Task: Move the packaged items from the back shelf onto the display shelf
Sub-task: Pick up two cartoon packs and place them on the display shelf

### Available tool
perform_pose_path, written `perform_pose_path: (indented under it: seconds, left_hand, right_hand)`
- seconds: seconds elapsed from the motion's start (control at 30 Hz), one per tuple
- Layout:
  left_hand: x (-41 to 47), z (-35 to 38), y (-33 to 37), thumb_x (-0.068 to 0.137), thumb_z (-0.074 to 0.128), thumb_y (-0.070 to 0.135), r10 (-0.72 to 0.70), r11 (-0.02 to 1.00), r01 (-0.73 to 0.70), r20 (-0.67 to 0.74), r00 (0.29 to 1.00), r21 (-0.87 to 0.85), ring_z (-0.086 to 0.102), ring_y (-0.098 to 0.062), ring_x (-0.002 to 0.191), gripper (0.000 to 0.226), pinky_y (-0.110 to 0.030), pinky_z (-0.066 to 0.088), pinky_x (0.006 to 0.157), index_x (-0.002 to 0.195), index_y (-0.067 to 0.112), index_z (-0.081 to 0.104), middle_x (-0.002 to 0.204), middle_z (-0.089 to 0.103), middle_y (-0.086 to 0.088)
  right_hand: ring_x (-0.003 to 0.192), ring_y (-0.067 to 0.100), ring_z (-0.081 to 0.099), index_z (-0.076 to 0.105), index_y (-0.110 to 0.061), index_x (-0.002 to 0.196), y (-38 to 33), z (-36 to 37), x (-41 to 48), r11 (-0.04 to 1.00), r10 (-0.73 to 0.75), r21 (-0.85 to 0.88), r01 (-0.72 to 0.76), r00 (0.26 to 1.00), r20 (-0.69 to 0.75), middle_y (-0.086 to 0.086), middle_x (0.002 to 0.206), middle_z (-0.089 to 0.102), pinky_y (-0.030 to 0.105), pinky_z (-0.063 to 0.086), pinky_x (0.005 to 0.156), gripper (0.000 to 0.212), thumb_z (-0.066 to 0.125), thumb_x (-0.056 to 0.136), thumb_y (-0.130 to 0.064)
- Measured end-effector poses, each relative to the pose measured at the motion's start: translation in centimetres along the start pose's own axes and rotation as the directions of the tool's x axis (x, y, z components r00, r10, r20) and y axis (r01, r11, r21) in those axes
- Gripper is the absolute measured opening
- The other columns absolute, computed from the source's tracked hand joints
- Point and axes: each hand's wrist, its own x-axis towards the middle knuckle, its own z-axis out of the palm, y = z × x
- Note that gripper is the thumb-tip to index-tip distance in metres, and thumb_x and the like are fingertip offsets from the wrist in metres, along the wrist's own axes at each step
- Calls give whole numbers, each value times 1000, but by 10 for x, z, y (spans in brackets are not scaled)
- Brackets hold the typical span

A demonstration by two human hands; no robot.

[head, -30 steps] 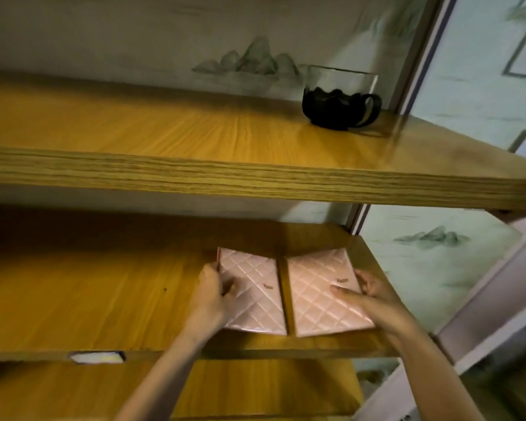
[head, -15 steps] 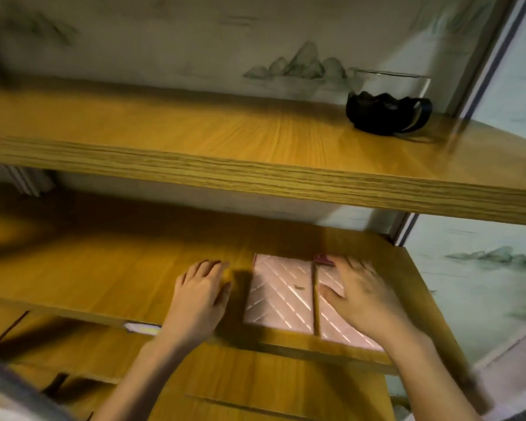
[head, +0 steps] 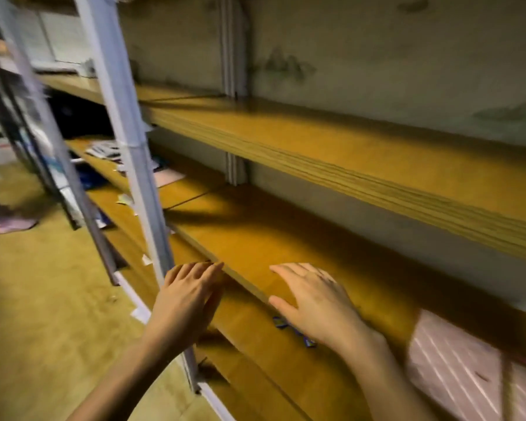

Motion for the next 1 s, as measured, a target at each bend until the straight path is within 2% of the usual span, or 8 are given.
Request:
perform_pose_path:
  seconds: [0.2,0.33,0.43,0.53,0.6,0.73,0.9,1.0]
  left_hand:
    - [-17,-18,-86,81,35,43,-134,990,135,-31,990,39,67,-25,97,51,-38,52,82,116,18,61,104,71,-1]
    - [-26,-29,-152,81,35,45,-167,983,171,-51,985,70,67,-23,96,50,-38,53,82,114,18,61,102,72,0]
    - [-29,-39,-203,81,37,45,-173,979,178,-58,983,96,68,-21,94,48,-36,53,82,112,19,62,101,72,1]
    - [-30,-45,-253,82,56,39,-169,982,174,-65,983,76,67,-22,97,39,-38,52,85,115,18,61,103,72,0]
    - [-31,-46,-282,81,63,36,-169,983,172,-56,984,65,65,-24,103,42,-39,50,89,119,19,59,108,70,-2]
    - [-24,-51,-331,87,55,37,-169,985,170,-49,984,15,56,-24,117,43,-39,40,101,127,20,53,121,64,-2]
    - [-2,-50,-384,91,46,40,-162,987,161,-65,985,-17,49,-20,124,46,-35,32,107,133,21,45,130,58,0]
    - [22,-45,-413,94,36,42,-149,989,148,-30,988,-19,38,-14,132,49,-30,22,112,139,25,33,140,47,4]
  right_hand:
    - [136,8,29,26,-30,144,-73,19,57,993,-121,-4,121,993,5,-11,148,34,28,23,112,53,42,94,-41]
    - [135,10,32,28,-31,142,-128,40,97,993,-120,6,120,992,-24,-11,147,36,29,31,108,53,44,93,-41]
    - [135,9,32,28,-32,142,-172,60,124,994,-106,10,106,994,-13,-12,146,37,29,30,109,54,46,92,-42]
    - [134,9,34,28,-31,142,-210,78,152,995,-96,13,96,995,3,-11,145,39,29,30,109,55,47,91,-42]
    - [132,10,37,29,-31,142,-232,86,169,997,-80,17,80,997,-2,-10,143,41,30,33,107,54,47,91,-42]
    - [132,9,37,27,-31,142,-268,95,198,998,-55,35,55,999,0,-10,144,39,29,34,106,54,45,92,-43]
    - [133,8,35,25,-34,143,-298,101,242,999,-42,11,42,999,8,-12,146,36,28,35,106,56,45,92,-44]
    - [134,8,34,24,-34,143,-309,104,279,999,-46,-26,47,999,11,-13,147,35,28,34,106,56,44,92,-45]
